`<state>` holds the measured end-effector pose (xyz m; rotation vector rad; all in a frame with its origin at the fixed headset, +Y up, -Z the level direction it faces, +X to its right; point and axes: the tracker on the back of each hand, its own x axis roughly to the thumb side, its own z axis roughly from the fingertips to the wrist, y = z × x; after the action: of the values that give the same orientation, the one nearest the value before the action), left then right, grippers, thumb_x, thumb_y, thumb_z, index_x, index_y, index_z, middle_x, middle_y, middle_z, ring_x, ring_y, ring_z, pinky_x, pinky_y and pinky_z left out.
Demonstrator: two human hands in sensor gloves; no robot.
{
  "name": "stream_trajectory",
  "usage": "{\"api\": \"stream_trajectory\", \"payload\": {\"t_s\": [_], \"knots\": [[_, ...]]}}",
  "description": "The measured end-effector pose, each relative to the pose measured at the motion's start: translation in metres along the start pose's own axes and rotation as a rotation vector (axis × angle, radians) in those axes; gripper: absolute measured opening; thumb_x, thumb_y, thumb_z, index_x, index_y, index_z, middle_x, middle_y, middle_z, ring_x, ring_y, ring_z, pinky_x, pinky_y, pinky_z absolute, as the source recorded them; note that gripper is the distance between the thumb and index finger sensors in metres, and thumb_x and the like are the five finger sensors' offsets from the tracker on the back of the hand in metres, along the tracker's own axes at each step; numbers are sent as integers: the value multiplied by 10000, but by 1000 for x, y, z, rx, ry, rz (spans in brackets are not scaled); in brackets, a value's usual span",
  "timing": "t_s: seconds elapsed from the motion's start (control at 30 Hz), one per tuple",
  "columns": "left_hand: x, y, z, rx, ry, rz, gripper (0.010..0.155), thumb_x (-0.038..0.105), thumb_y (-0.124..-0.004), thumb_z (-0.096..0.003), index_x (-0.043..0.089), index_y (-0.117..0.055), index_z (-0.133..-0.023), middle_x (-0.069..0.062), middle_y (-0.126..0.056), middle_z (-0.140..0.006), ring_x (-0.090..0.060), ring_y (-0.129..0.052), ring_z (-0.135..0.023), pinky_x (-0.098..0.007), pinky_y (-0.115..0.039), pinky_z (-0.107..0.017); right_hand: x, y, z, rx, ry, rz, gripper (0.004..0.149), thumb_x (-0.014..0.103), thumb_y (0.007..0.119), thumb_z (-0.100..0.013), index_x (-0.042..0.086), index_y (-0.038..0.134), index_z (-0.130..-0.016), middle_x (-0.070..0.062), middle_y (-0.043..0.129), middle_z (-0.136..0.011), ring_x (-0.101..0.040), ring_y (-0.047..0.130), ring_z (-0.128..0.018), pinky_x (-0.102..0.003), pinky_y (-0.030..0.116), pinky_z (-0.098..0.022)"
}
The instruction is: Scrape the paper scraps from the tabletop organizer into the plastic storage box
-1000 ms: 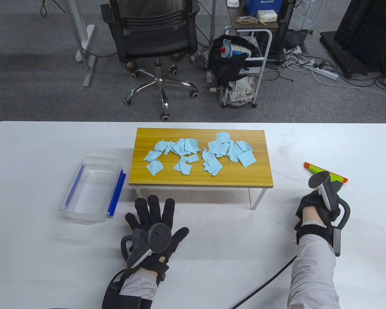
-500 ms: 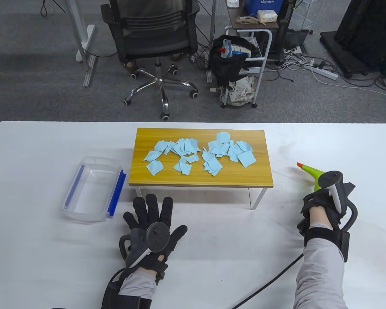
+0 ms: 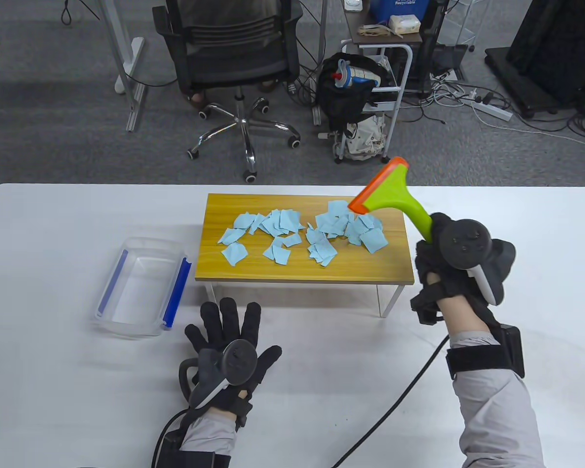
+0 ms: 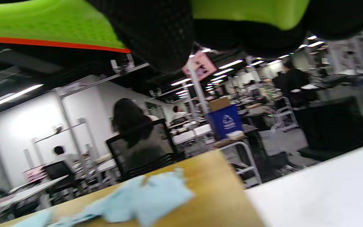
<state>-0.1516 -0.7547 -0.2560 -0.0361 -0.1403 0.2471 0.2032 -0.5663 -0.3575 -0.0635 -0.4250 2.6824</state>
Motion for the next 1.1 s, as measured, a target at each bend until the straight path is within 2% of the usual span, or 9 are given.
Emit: {"api": "stream_trajectory", "payload": {"t_s": [0.13, 0.2, 0.37, 0.5, 0.67, 0.83, 1.0, 1.1], "knots": [[-2, -3, -2, -35, -2, 35, 911, 720, -709, -533, 380, -92, -1110, -152, 40, -1190, -507, 88, -1054, -804, -70, -642, 70, 15, -6, 26, -183, 106, 514, 154, 891, -427, 80, 664, -882, -200, 767, -776, -472, 830, -605, -705, 671, -462], [-2, -3, -4, -43, 2, 34, 909, 722, -707, -533, 382, -93, -1111, -153, 37, -1192, -507, 85, -1056, -804, -72, -644, 106, 30, -9, 39, -284, 193, 510, 145, 892, -425, 90, 672, -882, -199, 769, -786, -475, 833, -613, -714, 666, -462], [-3, -1, -5, -57, -3, 73, 903, 722, -704, -538, 383, -100, -1117, -158, 26, -1199, -508, 74, -1064, -804, -79, -648, 168, 66, -11, 51, -478, 359, 511, 140, 897, -418, 112, 685, -881, -194, 775, -796, -474, 833, -615, -713, 657, -475], [-3, 1, -4, -56, -7, 93, 909, 723, -703, -538, 382, -86, -1112, -160, 24, -1200, -510, 72, -1065, -805, -79, -648, 203, 97, -12, 136, -547, 403, 512, 135, 901, -414, 119, 692, -881, -194, 775, -802, -476, 828, -622, -715, 645, -486], [-1, 2, -3, -57, -19, 102, 906, 722, -704, -538, 380, -95, -1115, -161, 13, -1204, -513, 66, -1067, -806, -83, -647, 223, 124, -13, 186, -568, 417, 515, 132, 898, -418, 123, 687, -887, -197, 768, -808, -478, 819, -627, -716, 636, -492], [0, 3, -2, -54, -24, 112, 900, 718, -703, -541, 378, -104, -1119, -162, 16, -1201, -516, 64, -1065, -805, -82, -646, 218, 143, -15, 293, -517, 458, 516, 125, 900, -418, 126, 690, -890, -203, 763, -815, -483, 812, -634, -717, 630, -499], [1, 3, -2, -56, -28, 107, 900, 718, -703, -541, 378, -104, -1119, -162, 18, -1200, -516, 63, -1065, -805, -83, -646, 200, 144, -20, 374, -439, 464, 514, 122, 892, -427, 138, 682, -895, -203, 754, -827, -484, 808, -647, -722, 627, -504], [1, 4, -2, -59, -27, 105, 899, 716, -704, -542, 377, -105, -1119, -162, 18, -1200, -515, 64, -1064, -805, -82, -646, 185, 139, -25, 374, -399, 485, 504, 101, 894, -427, 152, 692, -886, -195, 751, -834, -487, 797, -666, -733, 607, -518]]}}
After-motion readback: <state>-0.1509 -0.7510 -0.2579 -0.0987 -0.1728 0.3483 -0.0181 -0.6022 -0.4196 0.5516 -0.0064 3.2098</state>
